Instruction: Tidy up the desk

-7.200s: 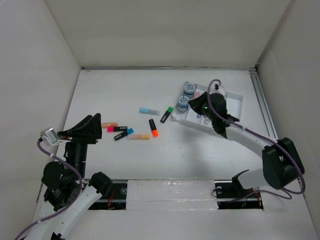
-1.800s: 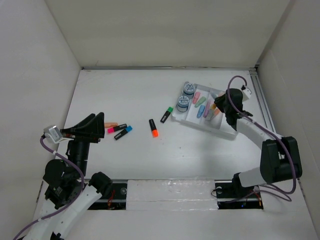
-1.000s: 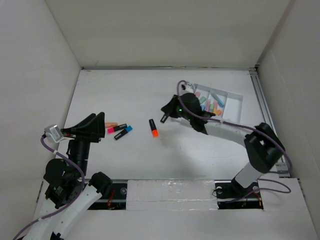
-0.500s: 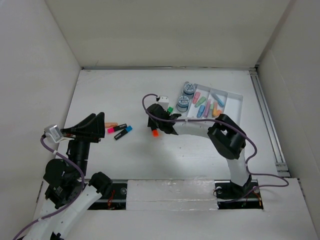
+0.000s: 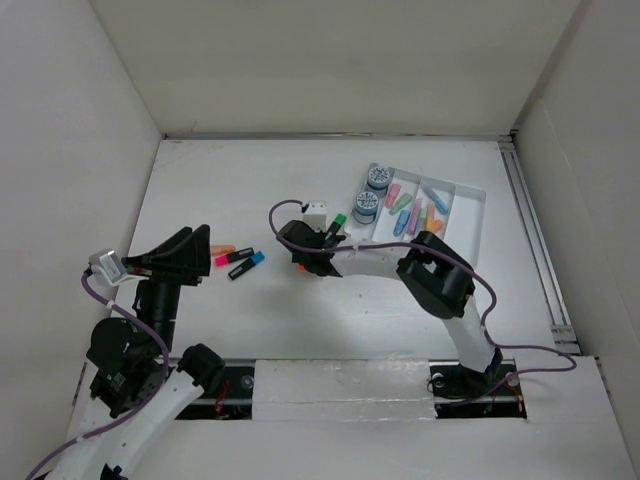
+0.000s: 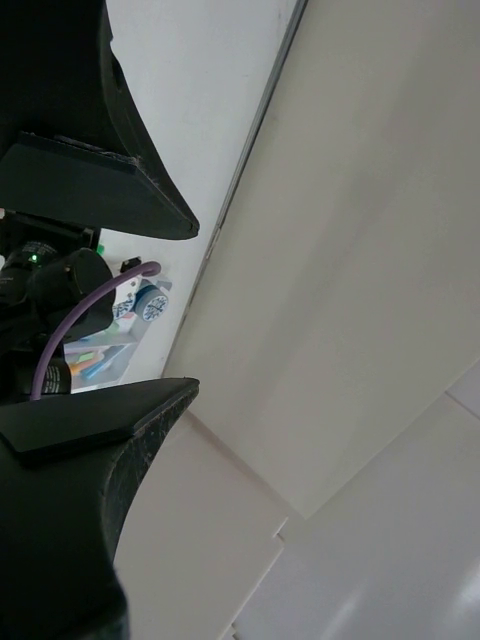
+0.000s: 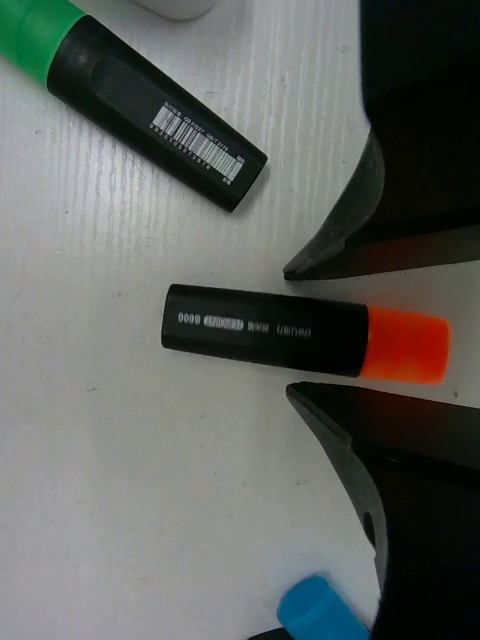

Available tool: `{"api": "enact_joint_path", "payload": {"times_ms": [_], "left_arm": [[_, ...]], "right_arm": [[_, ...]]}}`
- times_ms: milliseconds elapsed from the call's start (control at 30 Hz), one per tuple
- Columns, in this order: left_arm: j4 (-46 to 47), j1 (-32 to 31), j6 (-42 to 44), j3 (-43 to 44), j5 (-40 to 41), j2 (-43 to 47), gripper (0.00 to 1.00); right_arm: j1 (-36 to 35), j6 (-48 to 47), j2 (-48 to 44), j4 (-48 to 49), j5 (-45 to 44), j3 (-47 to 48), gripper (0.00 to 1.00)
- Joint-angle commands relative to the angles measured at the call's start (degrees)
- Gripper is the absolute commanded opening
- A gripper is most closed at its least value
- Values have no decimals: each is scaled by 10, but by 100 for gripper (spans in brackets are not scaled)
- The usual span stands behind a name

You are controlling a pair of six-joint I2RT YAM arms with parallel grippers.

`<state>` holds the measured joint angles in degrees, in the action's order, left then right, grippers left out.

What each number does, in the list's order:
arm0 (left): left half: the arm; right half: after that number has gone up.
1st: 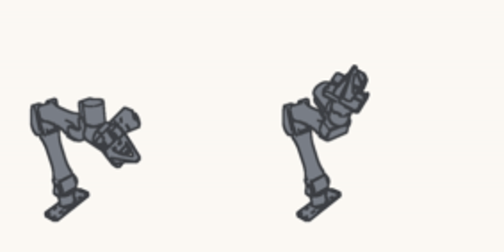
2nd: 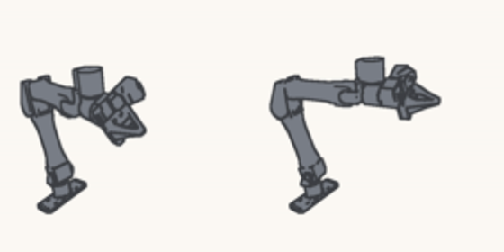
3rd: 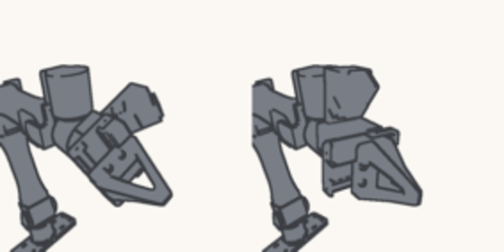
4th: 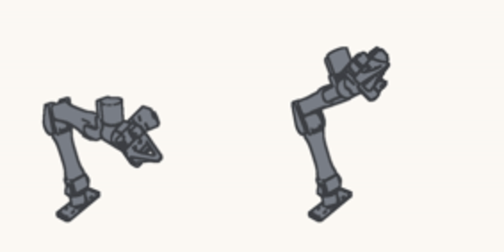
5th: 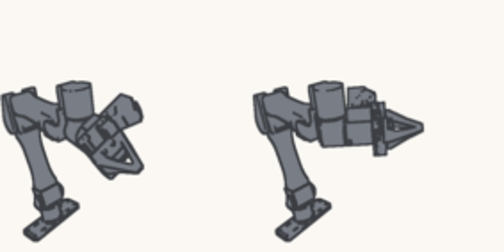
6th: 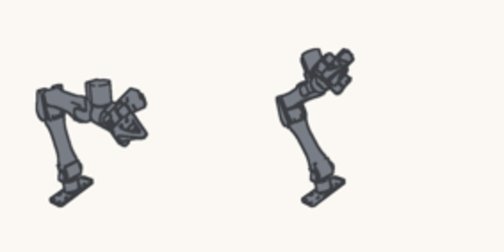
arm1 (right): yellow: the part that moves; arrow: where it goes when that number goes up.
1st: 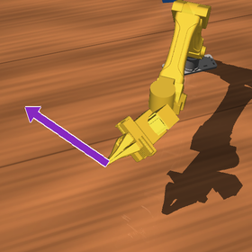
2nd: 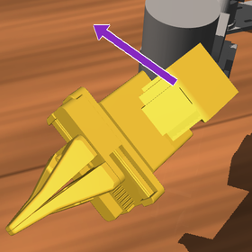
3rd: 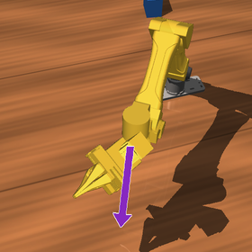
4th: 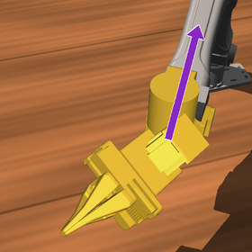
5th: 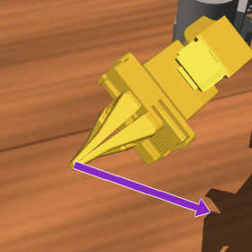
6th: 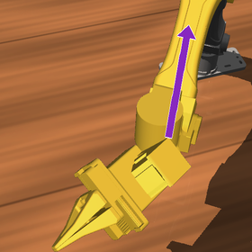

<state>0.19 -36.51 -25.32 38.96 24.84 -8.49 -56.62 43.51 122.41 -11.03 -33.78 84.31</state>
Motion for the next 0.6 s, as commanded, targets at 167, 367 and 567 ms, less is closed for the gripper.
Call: {"api": "enact_joint_path", "payload": {"times_ms": [167,367,567], "left_arm": [[24,3,5,-4,-10,0,53],[25,3,4,-4,-9,2,53],[25,3,4,-4,-11,8,53]], "right_arm": [[-8,10,-19,-20,-23,-8,3],[56,22,-192,45,-20,-105,0],[250,75,-339,63,56,-253,1]]}}
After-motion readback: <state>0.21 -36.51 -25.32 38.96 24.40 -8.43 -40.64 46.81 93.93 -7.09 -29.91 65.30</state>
